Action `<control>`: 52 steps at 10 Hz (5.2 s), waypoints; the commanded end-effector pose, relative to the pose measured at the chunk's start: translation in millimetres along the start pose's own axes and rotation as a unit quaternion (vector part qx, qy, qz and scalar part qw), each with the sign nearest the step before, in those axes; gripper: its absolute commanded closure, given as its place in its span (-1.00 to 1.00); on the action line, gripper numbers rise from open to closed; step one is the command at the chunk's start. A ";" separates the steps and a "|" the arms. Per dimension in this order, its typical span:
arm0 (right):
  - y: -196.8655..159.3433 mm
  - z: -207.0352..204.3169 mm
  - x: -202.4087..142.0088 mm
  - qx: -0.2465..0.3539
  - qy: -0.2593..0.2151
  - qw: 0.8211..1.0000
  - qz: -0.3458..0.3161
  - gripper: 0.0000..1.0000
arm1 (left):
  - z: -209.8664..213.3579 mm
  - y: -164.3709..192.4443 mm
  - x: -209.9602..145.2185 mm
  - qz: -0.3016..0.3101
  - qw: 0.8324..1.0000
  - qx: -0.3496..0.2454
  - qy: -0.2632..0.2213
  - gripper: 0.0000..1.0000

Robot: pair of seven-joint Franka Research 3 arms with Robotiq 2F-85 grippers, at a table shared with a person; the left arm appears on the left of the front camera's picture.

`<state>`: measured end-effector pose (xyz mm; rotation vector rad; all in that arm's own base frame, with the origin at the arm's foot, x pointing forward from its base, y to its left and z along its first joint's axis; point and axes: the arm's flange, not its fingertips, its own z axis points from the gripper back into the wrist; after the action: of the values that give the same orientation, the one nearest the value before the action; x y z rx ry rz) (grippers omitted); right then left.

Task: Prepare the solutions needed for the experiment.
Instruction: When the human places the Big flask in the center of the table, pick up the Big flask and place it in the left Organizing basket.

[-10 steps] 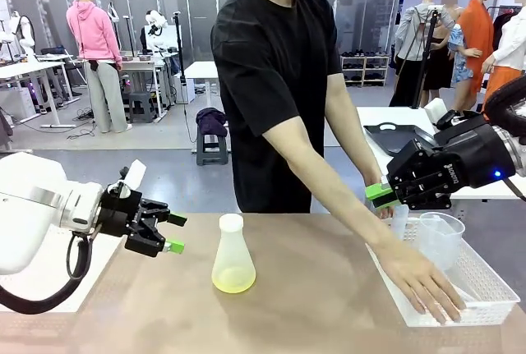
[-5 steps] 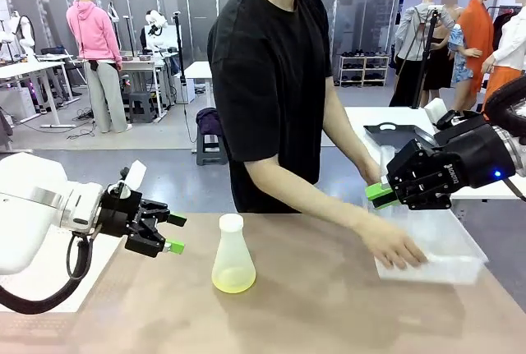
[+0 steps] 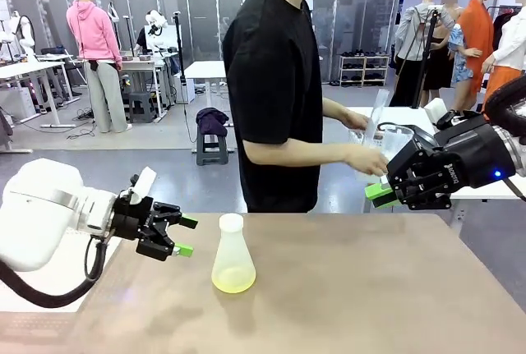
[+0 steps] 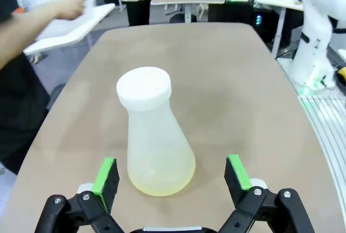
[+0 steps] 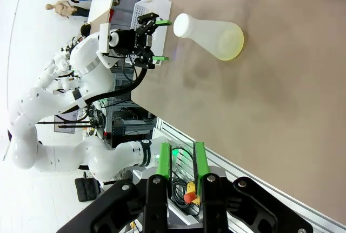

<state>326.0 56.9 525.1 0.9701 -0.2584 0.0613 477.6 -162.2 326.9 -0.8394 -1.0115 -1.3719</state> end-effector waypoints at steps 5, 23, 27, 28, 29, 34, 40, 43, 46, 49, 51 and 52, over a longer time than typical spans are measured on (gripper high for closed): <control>0.6 -1.2 0.4 0.009 -0.003 1.000 0.007 0.54 | -28.9 23.3 -31.3 0.003 0.996 -0.035 -0.087 -1.00; 0.6 -1.2 0.4 0.009 -0.003 1.000 0.007 0.54 | -137.6 41.0 -26.9 0.007 0.983 -0.041 -0.182 -1.00; 0.6 -1.2 0.4 0.009 -0.003 1.000 0.007 0.54 | -137.5 36.6 -26.3 0.000 0.986 -0.020 -0.168 -0.25; 0.6 -1.2 0.4 0.009 -0.003 1.000 0.007 0.54 | -133.8 34.1 -25.5 -0.003 0.986 -0.017 -0.165 -0.52; 0.6 -1.2 0.4 0.009 -0.003 1.000 0.007 0.54 | -130.3 31.4 -25.3 -0.004 0.987 -0.019 -0.161 0.13; 0.6 -1.2 0.4 0.009 -0.003 1.000 0.007 0.54 | -102.5 18.6 -25.2 -0.002 0.989 -0.011 -0.145 0.63; 0.6 -1.2 0.4 0.009 -0.003 1.000 0.007 0.54 | -64.9 23.6 2.6 -0.020 0.987 -0.025 -0.160 1.00; 0.6 -1.2 0.4 0.009 -0.003 1.000 0.007 0.54 | -8.8 40.9 38.5 -0.039 0.988 -0.043 -0.146 0.89; 0.6 -1.2 0.4 0.009 -0.003 1.000 0.007 0.54 | 67.0 54.5 66.5 -0.017 0.991 -0.047 -0.125 1.00; 0.6 -1.2 0.4 0.009 -0.003 1.000 0.007 0.54 | 152.3 50.1 66.8 0.002 0.992 -0.004 -0.123 1.00; 0.6 -1.2 0.4 0.009 -0.003 1.000 0.007 0.54 | 207.2 38.7 51.0 0.008 0.991 0.034 -0.128 1.00; 0.6 -1.2 0.4 0.009 -0.003 1.000 0.007 0.54 | 226.3 31.3 39.1 0.006 0.990 0.051 -0.135 1.00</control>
<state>325.8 57.8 525.1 0.9712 -0.2562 0.0594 501.4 26.4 450.2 -0.9638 -1.2474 -1.2051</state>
